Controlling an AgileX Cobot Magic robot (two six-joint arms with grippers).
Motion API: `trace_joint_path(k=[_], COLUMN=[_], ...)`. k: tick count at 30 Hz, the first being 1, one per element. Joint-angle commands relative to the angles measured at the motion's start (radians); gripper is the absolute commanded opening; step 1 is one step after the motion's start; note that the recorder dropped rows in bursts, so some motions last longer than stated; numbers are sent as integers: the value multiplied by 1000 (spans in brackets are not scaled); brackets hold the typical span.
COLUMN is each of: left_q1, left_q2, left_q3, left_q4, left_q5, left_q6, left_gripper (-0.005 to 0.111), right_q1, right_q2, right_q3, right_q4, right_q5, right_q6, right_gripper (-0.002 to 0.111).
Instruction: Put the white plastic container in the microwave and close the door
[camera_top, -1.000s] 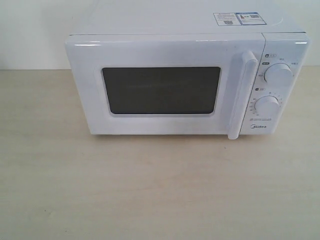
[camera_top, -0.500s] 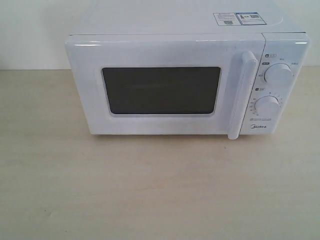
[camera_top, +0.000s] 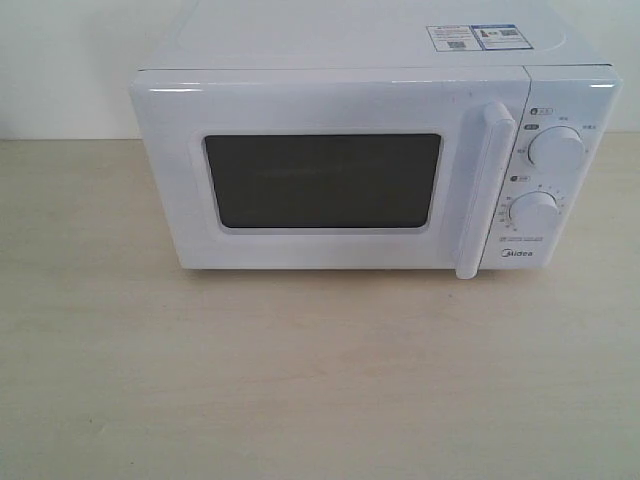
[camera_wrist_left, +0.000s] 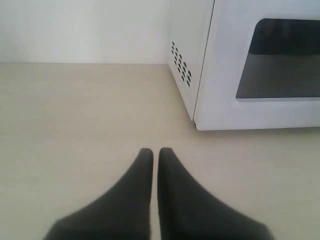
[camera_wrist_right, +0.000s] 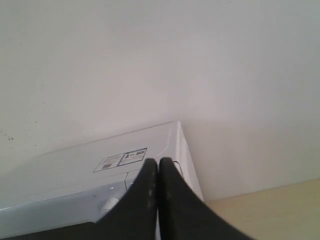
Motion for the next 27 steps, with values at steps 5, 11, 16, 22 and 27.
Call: trace_joint_path(k=[5,11,16,22,27], left_q1=[5,5,5,5,5], left_q2=[-1,-1,-1,-1,-1], left_q3=[3,3,3,3,3], left_q4=[4,4,4,4,4], left_q5=[-1,-1,-1,-1,-1], left_q6=[3,3,3,3,3], left_gripper=[4,4,4,4,4], right_q1=[-4,-4,-4,-4,-4], right_q2=[-6,-8,-18,-73,-111], right_q3=[6,21,73,143,257], right_q4=[-11,-382,-990,-1499,-1668], right_q5=[42,42,50,77,77], right_q6=[23,378,966,1422,1594], right_gripper=[0,0,0,0,0])
